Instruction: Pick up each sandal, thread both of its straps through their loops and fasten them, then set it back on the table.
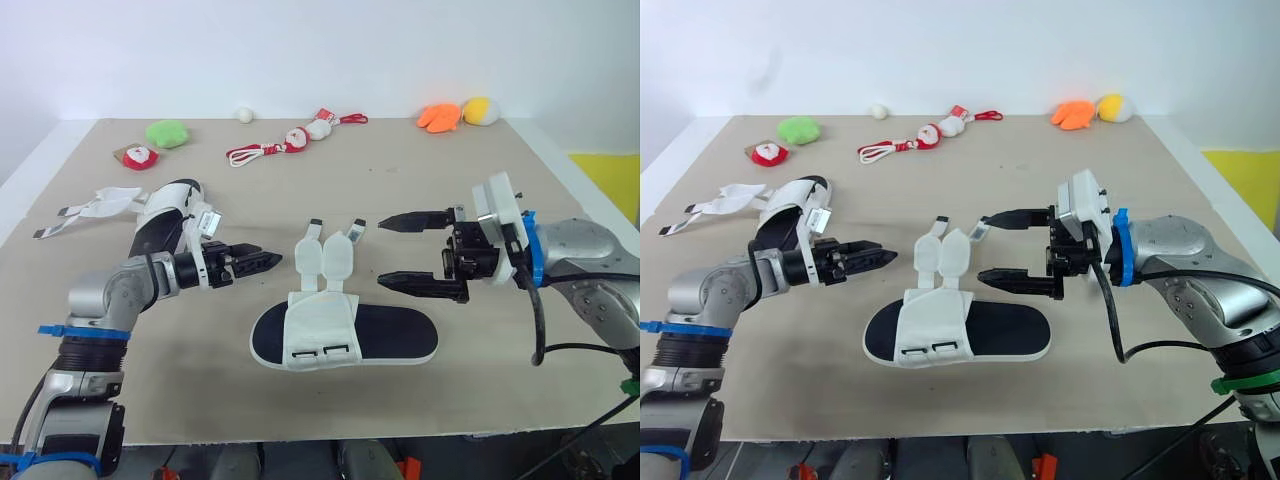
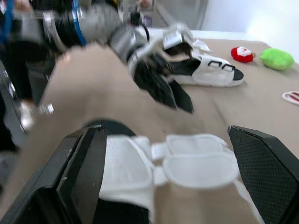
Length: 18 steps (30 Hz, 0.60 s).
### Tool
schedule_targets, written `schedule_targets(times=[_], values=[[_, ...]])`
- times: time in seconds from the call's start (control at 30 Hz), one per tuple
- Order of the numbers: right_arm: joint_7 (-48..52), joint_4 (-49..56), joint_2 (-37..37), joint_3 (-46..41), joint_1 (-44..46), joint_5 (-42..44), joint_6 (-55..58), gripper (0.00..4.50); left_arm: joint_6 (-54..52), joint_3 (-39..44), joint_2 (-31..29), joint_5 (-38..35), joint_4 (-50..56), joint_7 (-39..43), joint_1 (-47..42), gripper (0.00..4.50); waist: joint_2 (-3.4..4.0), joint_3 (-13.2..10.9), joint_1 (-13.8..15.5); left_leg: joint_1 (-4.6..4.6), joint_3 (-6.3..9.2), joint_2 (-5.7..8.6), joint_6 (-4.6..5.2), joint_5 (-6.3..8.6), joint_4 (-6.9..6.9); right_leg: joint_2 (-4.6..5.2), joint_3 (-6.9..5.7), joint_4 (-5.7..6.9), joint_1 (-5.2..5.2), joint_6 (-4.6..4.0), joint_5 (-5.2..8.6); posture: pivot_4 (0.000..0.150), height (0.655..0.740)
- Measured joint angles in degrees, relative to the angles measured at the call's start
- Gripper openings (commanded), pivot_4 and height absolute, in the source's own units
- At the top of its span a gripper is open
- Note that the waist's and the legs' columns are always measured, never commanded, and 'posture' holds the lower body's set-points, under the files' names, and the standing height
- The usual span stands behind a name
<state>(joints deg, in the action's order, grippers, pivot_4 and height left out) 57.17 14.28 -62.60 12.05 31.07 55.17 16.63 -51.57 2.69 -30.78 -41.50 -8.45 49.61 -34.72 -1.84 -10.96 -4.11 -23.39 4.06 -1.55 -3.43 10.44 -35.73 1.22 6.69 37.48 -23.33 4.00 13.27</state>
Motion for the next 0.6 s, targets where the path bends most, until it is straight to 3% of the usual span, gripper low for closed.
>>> schedule_targets(times=[0.4,0.6], values=[[6.3,2.8,2.8,-3.9,-11.2,-13.6,1.9,4.44,-0.8,1.8,-4.2,-1.0,2.3,5.9,2.0,4.5,-0.02,0.0,-0.1,0.0,-0.02,-0.02,0.02,0.01,0.0,0.0,-0.02,-0.02,-0.03,0.09,0.0,0.15,0.74],[4.5,2.6,7.2,-8.2,-11.2,-7.5,11.4,4.44,4.1,3.2,-11.4,-1.4,14.9,13.5,11.0,4.5,-0.05,0.0,-0.3,0.0,-0.04,-0.09,0.01,0.01,0.07,0.0,-0.03,-0.03,-0.05,0.02,0.03,0.15,0.74]])
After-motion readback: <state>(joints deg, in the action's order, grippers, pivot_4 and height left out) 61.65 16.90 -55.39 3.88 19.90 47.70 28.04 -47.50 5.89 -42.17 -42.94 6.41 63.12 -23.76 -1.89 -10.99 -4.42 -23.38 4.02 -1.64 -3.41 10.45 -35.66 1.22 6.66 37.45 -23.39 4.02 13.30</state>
